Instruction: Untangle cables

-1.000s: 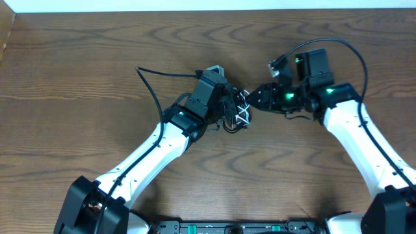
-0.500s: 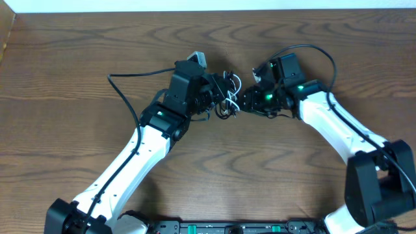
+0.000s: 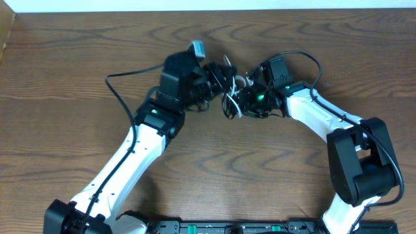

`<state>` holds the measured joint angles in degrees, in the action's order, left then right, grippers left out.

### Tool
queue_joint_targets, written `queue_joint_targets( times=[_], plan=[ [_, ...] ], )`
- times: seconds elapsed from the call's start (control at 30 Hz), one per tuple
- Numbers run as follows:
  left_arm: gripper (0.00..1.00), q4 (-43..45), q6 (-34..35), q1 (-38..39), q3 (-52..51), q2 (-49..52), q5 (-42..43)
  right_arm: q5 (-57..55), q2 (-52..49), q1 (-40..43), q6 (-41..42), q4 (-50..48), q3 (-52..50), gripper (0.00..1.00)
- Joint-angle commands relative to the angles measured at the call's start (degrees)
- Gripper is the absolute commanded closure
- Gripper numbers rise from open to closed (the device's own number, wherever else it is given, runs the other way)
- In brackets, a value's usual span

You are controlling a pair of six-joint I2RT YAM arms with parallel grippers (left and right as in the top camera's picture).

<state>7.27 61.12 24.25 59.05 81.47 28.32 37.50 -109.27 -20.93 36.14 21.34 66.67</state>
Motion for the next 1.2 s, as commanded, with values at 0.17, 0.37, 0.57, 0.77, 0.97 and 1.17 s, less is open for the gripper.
queue_joint_targets(
  times=[0.17,0.37,0.57,0.77,0.97,1.17],
  plan=[
    [0.93,8.02,8.44,-9.07,1.09,-1.18,11.82,-8.72,-1.66,-0.44,0.63,5.73,0.59,0.73],
    [0.92,8.68,9.33,-15.43,1.09,-1.62,16.81,-14.80,-1.66,0.20,-1.73,11.87,0.59,0.73],
    [0.92,-1.16,-2.97,-17.16,1.09,-1.60,21.84,-16.41,-1.66,2.58,-5.84,18.01,0.61,0.77],
    [0.93,-25.53,-19.71,-17.14,1.07,-1.31,13.31,-16.13,0.28,6.21,-11.93,23.50,0.90,0.80],
    [0.89,-37.86,-29.14,-17.09,1.07,-1.29,5.31,-16.17,9.99,6.54,-15.23,25.33,0.90,0.70],
    [0.68,-40.13,-33.66,-15.32,1.07,-1.20,4.87,-16.20,19.63,6.60,-15.21,25.31,0.90,0.53]
  ],
)
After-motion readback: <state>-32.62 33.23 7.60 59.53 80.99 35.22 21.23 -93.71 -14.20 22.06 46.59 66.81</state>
